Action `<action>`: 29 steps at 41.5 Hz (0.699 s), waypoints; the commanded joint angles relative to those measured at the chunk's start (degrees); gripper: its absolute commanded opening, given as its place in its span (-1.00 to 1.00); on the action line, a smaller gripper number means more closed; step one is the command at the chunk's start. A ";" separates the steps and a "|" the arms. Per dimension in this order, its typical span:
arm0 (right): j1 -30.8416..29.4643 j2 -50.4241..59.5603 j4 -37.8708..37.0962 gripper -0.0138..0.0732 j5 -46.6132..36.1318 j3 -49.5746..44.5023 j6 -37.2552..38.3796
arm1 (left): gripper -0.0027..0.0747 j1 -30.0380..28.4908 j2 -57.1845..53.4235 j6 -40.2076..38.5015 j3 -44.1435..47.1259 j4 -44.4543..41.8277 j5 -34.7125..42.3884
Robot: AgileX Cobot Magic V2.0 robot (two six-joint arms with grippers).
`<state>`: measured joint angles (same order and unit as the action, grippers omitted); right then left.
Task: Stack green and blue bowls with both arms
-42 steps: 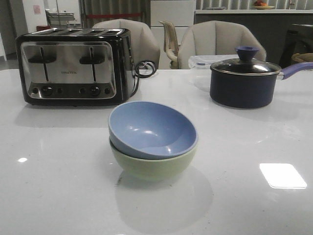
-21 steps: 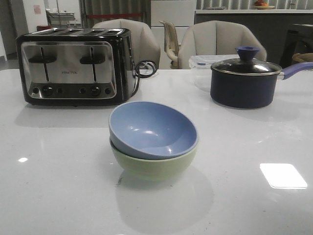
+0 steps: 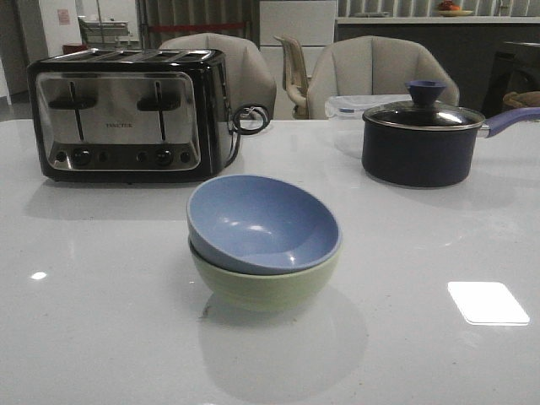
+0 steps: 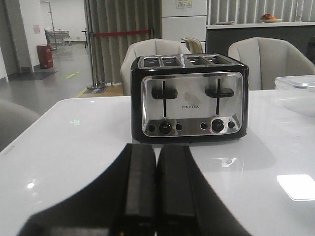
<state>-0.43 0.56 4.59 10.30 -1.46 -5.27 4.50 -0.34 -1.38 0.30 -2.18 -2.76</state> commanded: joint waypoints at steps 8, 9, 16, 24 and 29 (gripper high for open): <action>-0.49 1.14 0.24 -0.60 -12.48 0.11 -0.49 | -0.68 0.43 -0.92 -0.55 0.38 0.28 4.98; -0.49 1.14 0.29 -0.60 -12.69 0.11 -0.49 | -0.68 0.43 -0.92 -0.55 0.38 0.28 4.98; -0.49 1.14 0.42 -0.60 -12.96 0.11 -0.49 | -0.68 0.43 -0.92 -0.55 0.38 0.28 4.98; -0.49 1.14 0.42 -0.60 -12.96 0.11 -0.49 | -0.68 0.43 -0.92 -0.55 0.38 0.28 4.98; -0.49 1.14 0.42 -0.60 -12.96 0.11 -0.49 | -0.68 0.43 -0.92 -0.55 0.38 0.28 4.98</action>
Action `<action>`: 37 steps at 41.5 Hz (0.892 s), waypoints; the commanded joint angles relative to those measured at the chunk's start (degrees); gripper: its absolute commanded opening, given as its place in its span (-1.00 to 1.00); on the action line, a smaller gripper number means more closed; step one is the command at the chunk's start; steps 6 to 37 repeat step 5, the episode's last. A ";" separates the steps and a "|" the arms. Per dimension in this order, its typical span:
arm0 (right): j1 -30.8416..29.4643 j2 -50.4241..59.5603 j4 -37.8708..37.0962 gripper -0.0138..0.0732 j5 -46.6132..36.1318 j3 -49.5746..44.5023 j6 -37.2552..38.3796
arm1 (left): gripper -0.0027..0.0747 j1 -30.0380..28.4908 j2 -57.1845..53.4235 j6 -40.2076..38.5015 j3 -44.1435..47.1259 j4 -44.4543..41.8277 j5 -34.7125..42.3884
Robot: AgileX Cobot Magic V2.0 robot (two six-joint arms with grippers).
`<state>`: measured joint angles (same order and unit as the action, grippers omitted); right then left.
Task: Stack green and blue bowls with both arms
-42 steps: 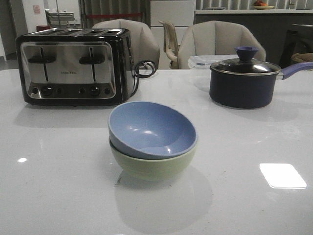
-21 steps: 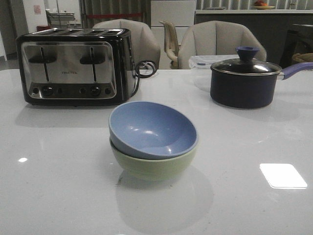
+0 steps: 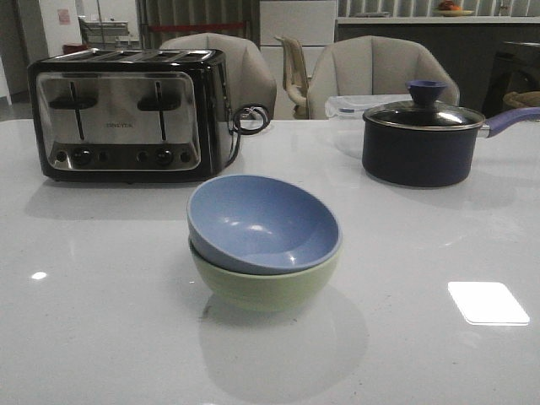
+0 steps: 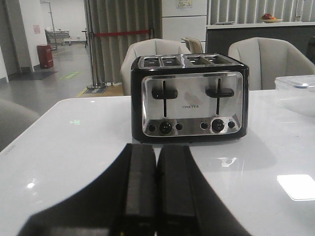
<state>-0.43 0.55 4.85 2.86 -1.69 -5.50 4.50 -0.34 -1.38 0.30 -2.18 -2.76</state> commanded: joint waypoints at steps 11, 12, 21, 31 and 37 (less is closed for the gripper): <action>-0.49 1.16 0.16 -0.60 -5.52 0.34 -0.26 | -0.68 0.43 -0.92 -0.55 0.38 0.28 4.98; -0.49 1.16 0.16 -0.60 -5.52 0.34 -0.26 | -0.68 0.43 -0.92 -0.55 0.38 0.28 4.98; -0.49 1.16 0.16 -0.60 -5.52 0.34 -0.26 | -0.68 0.43 -0.92 -0.55 0.38 0.28 4.98; -0.49 1.16 0.16 -0.60 -5.52 0.34 -0.26 | -0.68 0.43 -0.92 -0.55 0.38 0.28 4.98; -0.49 1.16 0.16 -0.60 -5.52 0.34 -0.26 | -0.68 0.43 -0.92 -0.55 0.38 0.28 4.98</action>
